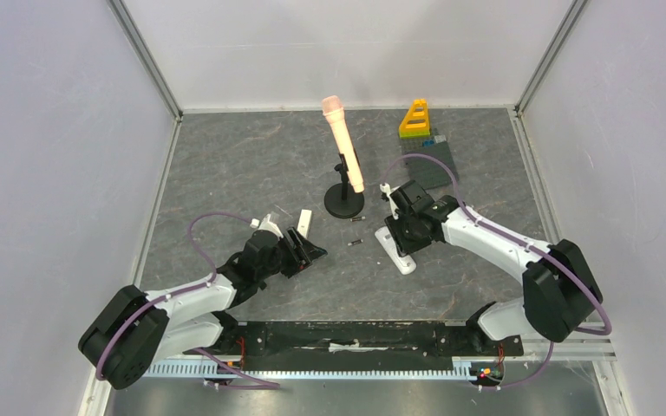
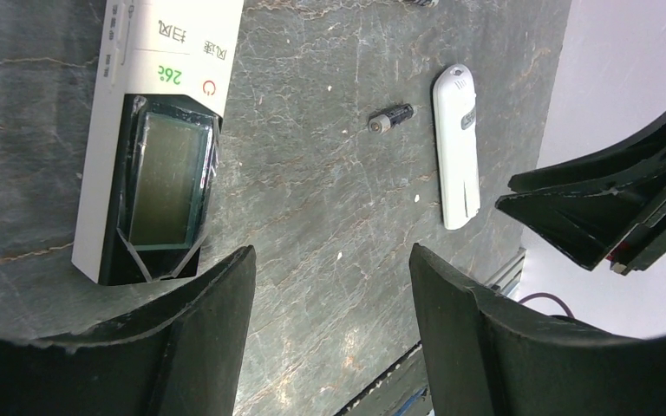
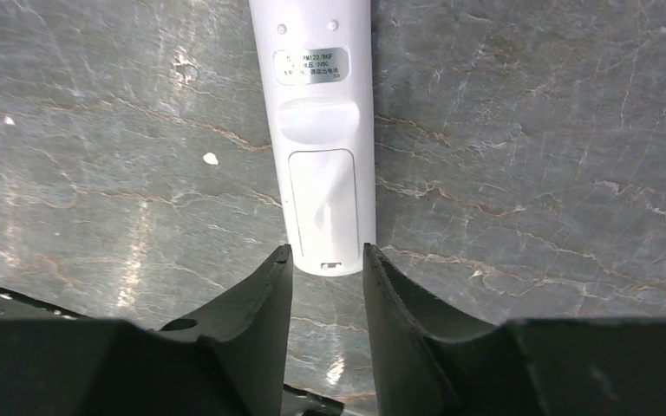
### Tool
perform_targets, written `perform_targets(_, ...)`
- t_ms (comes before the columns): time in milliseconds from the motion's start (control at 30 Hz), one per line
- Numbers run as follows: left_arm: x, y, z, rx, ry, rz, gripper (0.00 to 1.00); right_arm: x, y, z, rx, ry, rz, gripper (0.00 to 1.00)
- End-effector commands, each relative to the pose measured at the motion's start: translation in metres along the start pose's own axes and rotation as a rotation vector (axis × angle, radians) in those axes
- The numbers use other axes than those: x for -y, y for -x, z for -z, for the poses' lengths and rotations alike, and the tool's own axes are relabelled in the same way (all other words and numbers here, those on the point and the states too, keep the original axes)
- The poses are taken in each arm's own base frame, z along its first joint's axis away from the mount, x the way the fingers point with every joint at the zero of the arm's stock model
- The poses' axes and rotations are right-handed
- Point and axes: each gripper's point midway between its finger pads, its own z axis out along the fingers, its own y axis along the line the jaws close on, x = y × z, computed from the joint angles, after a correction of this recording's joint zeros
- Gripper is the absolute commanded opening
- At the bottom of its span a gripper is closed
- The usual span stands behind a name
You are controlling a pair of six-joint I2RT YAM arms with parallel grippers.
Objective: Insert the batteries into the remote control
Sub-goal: Load the battery cover into the remote control.
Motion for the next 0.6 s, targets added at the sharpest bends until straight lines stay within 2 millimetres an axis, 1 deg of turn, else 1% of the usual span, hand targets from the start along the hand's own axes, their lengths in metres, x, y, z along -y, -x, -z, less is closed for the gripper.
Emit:
perform_targets(0, 0.007, 0.004, 0.001, 0.02, -0.039, -0.016, 0.71, -0.001, 0.008, 0.006, 0.053, -0.003, -0.049, 0.34)
perform_targets(233, 0.006, 0.004, 0.002, 0.019, -0.036, -0.016, 0.71, 0.001, -0.017, -0.017, -0.021, -0.005, -0.069, 0.21)
perform_targets(367, 0.006, 0.005, 0.001, 0.021, -0.034, -0.016, 0.7, -0.001, -0.026, -0.026, -0.045, 0.003, -0.075, 0.18)
perform_targets(433, 0.006, 0.004, 0.001, 0.019, -0.035, -0.017, 0.71, -0.001, -0.025, -0.026, -0.038, 0.002, -0.079, 0.18)
perform_targets(567, 0.007, 0.005, 0.001, 0.02, -0.036, -0.017, 0.7, 0.0, -0.012, -0.017, 0.01, -0.003, -0.086, 0.19)
